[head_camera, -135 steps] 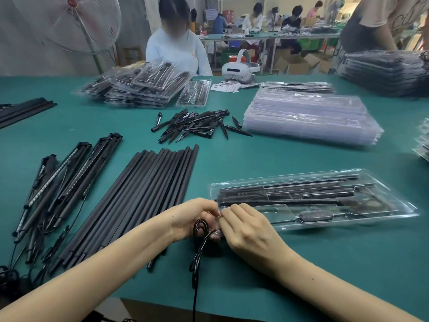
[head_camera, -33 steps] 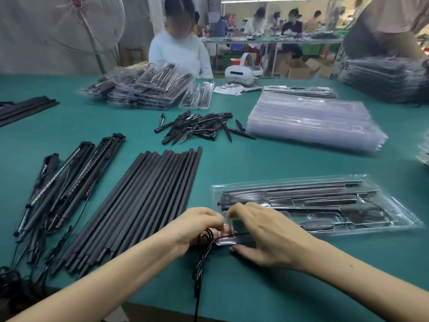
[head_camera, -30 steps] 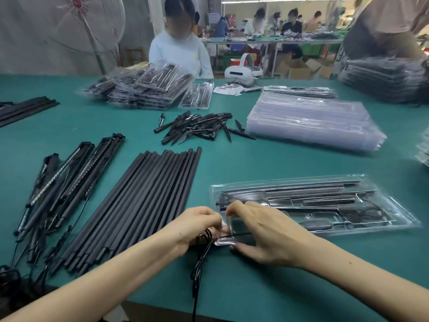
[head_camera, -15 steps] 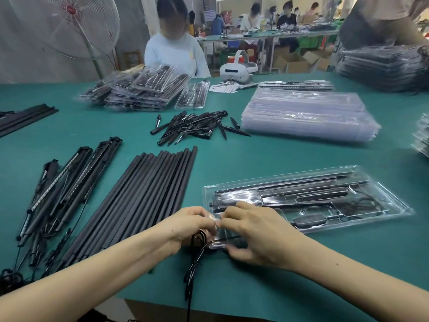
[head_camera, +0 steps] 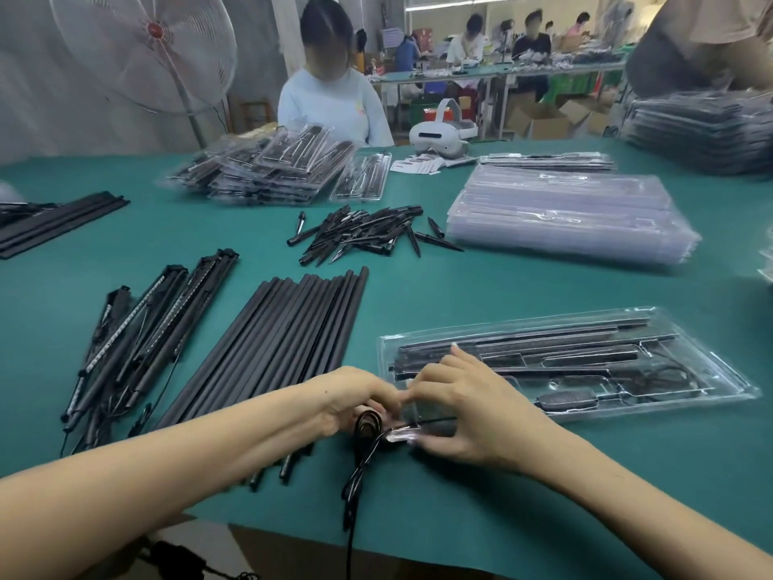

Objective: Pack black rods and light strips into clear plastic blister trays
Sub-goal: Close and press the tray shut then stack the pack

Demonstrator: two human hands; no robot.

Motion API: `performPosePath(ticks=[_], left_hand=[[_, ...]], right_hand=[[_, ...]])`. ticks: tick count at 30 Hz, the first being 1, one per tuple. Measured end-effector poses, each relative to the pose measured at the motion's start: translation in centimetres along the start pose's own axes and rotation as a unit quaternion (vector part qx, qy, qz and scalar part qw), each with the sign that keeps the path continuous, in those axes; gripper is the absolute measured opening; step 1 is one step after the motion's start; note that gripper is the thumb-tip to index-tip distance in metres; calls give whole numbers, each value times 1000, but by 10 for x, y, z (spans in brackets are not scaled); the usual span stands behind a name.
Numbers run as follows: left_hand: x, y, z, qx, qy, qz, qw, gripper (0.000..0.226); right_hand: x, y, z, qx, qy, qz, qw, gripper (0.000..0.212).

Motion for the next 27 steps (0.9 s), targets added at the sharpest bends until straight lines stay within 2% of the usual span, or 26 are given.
performPosePath(ticks=[2,5,8,11,14,19,23,27], left_hand=[[1,-1,1,5,-1,-4,1000,20],[1,-4,-1,16,6,-15,1000,24],[1,-5,0,13,-6,-18,1000,25],[7,-2,2,28,-37,-12,999,9],[9,-3,6,55,-80,-2,995,25],[8,-2,9,71,-83,-7,994,8],[3,-4,9,55,-69,-9,996,16],[0,-9,7,49,-51,-26,997,16]], right_hand=[[1,1,2,-46,13,-3,999,46],[2,-2,2,-33,15,5,999,49],[5,-2,1,-10,16,7,1000,39],[7,-5,-2,42,37,15,998,34],[5,-12,-5,123,69,29,990,34],[-4,-26,-9,133,97,55,985,17],[-9,-29,-6,69,64,49,994,14],[-5,-21,-4,90,30,39,995,23]])
Point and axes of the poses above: each hand's wrist, its own x-axis away from the middle knuckle, its own z-axis out of the back of the hand, y = z × x, the point moved 1 cm from there along -x, towards the middle knuckle, and after that the axes turned 10 degrees about -y, right-handed, at the moved point
